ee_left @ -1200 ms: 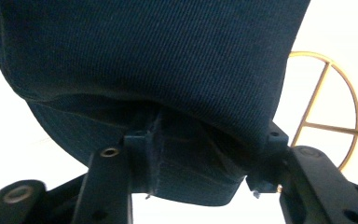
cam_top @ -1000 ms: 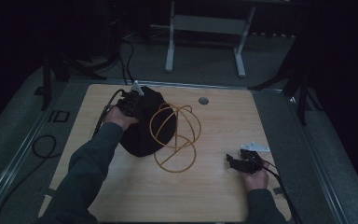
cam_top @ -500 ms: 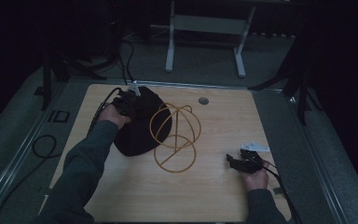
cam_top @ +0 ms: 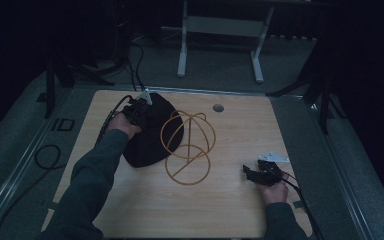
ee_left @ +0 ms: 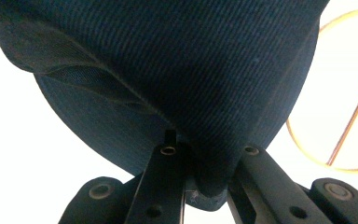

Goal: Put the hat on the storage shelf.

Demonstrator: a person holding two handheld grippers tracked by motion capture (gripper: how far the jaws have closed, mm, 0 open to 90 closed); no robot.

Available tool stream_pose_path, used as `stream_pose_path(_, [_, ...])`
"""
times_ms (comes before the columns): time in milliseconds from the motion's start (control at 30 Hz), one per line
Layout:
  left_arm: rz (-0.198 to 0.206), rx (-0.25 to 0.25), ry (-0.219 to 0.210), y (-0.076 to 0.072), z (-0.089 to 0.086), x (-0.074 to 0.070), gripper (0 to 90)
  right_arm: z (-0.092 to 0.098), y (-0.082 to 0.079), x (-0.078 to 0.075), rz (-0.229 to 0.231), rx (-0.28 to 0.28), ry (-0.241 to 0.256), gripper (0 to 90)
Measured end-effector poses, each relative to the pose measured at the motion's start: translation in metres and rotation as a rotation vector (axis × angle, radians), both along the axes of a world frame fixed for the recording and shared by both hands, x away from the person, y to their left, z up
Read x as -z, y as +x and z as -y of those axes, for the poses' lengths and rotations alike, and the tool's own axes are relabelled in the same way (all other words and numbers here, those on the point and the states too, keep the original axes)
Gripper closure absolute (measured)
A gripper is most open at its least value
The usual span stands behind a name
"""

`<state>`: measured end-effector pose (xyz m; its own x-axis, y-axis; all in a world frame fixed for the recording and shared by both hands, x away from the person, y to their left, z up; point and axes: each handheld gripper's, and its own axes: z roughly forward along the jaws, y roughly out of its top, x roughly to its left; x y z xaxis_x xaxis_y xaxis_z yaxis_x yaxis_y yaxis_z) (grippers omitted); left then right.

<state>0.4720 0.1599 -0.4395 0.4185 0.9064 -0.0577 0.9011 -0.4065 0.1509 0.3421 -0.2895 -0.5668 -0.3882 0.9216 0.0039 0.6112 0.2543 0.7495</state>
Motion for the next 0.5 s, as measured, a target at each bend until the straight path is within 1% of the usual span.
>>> stream_pose_path(67, [0.003,0.013,0.0,-0.001,-0.004,-0.002,87.3,0.0,0.0,0.0,0.0,0.0,0.0,31.5])
stream_pose_path(133, [0.005,0.024,-0.012,-0.002,-0.009,-0.004,87.4,0.0,0.0,0.0,0.0,0.0,0.0,31.5])
stream_pose_path(200, [0.005,0.042,-0.014,-0.004,-0.013,-0.006,87.6,0.0,0.0,0.0,0.001,-0.001,0.0,31.5])
stream_pose_path(367, [0.009,0.078,-0.005,-0.009,-0.019,-0.01,87.7,0.0,0.0,0.0,0.001,-0.001,0.0,31.6])
stream_pose_path(500, [0.016,0.089,-0.006,-0.012,-0.022,-0.014,87.9,0.0,0.0,0.0,0.001,-0.001,0.0,31.7])
